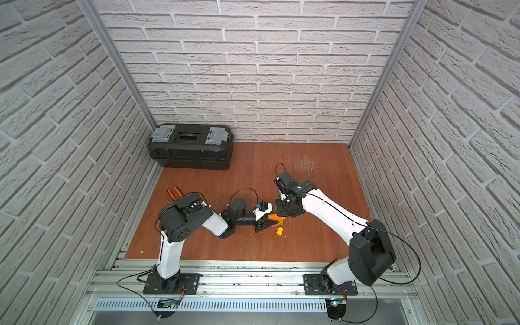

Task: Assemble a carrot with lego
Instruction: Assemble the lego brick with the lego brick.

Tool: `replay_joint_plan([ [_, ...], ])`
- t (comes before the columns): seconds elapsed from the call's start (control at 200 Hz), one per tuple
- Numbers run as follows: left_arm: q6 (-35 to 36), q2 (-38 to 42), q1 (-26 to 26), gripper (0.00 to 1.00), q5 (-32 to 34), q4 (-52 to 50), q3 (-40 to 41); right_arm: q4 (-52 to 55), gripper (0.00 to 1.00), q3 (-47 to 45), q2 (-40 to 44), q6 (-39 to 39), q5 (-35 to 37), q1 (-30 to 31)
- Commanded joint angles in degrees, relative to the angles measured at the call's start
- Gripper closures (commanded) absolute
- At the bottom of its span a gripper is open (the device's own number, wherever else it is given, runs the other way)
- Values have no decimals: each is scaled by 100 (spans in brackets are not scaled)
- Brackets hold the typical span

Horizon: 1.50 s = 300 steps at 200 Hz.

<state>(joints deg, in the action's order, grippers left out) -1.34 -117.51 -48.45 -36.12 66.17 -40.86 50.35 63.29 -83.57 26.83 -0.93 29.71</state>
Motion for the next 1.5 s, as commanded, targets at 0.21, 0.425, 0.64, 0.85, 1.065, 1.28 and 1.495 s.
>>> replay_joint_plan([
  [0.21, -97, -272, 26, 100, -27, -291, 117, -458, 98, -301, -93, 162, -129, -1],
  [0.425, -142, -311, 40, 100, -27, -212, 117, -460, 98, -269, -141, 181, -132, 10],
  [0.64, -180, -339, 39, 100, -28, -146, 131, -457, 98, -272, -254, 265, -92, 51],
  [0.85, -216, -376, 39, 100, -21, -63, 141, -508, 98, -358, -448, 393, -14, 218],
  [1.065, -245, -399, 39, 100, 0, 29, 177, -570, 98, -435, -561, 436, 5, 219],
  [1.28, -357, -507, 39, 100, 21, 243, 236, -786, 98, -572, -794, 481, -112, 219],
  [1.495, -415, -588, 37, 100, 0, 344, 254, -853, 98, -616, -941, 490, -175, 223],
])
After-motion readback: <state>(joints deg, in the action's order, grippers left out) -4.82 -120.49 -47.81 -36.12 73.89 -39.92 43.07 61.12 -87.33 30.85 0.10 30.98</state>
